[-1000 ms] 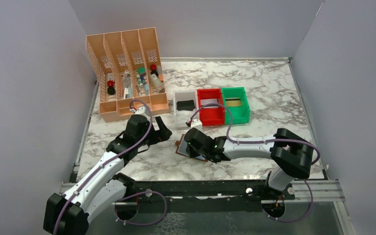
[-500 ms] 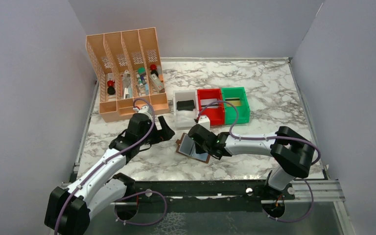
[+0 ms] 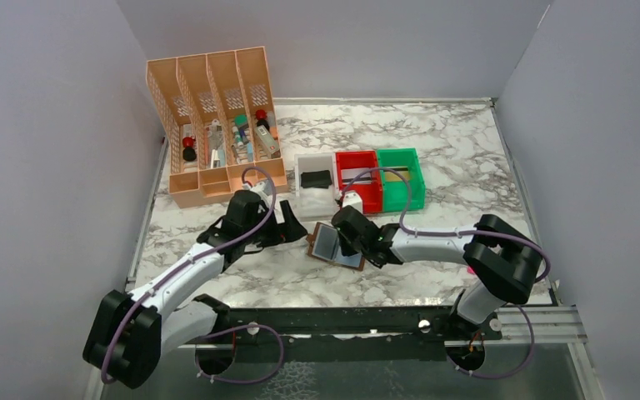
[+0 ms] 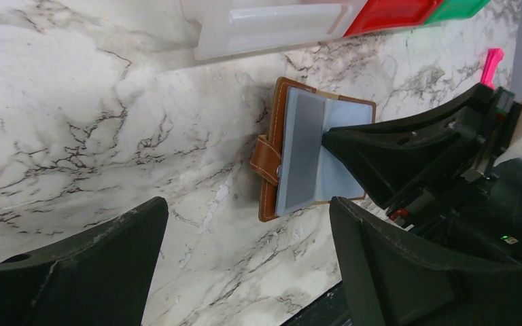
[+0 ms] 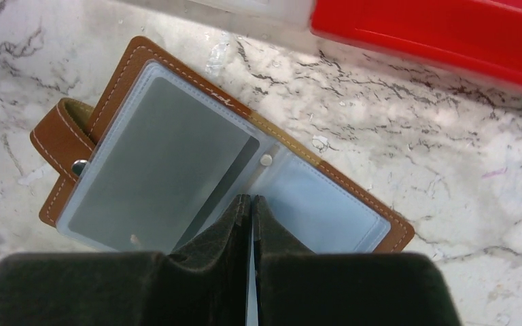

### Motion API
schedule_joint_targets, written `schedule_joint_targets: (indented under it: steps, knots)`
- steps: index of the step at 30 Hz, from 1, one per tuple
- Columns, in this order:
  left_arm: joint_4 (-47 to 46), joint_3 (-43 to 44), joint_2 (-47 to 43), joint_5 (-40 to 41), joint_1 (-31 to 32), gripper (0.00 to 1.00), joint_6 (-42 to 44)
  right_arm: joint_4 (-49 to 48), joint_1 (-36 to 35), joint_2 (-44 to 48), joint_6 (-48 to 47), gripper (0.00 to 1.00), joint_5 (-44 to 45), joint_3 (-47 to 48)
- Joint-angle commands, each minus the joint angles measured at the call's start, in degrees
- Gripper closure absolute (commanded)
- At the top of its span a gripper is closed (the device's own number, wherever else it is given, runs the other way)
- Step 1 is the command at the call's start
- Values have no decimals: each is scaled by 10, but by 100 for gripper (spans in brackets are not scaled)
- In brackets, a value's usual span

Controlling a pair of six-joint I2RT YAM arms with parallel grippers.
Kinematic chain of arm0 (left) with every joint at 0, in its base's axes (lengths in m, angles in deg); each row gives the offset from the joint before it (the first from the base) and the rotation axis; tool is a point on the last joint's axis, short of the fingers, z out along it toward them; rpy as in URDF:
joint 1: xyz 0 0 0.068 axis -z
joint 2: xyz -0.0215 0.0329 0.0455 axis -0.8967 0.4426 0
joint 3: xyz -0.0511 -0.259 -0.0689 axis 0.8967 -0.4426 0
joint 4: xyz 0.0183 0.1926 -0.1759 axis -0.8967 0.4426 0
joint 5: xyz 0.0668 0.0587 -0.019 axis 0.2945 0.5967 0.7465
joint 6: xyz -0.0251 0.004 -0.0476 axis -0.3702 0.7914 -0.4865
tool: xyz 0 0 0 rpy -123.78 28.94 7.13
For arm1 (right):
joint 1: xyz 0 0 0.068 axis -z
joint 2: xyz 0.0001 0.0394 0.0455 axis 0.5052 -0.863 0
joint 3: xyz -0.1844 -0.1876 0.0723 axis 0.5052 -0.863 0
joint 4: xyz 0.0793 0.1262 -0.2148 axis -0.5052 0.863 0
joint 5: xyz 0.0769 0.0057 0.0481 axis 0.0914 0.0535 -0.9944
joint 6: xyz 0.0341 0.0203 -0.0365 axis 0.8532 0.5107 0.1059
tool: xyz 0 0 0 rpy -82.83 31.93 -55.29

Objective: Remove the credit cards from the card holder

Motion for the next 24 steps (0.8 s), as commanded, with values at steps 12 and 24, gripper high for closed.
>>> schedule_joint_targets:
  steps: [12, 24]
  knots:
    - [-217, -13, 174, -55, 62, 25, -18, -48, 12, 4, -184, 89, -90, -40]
    - [-271, -49, 167, 3, 82, 82, -44, -28, 20, 17, -92, 86, -81, -27]
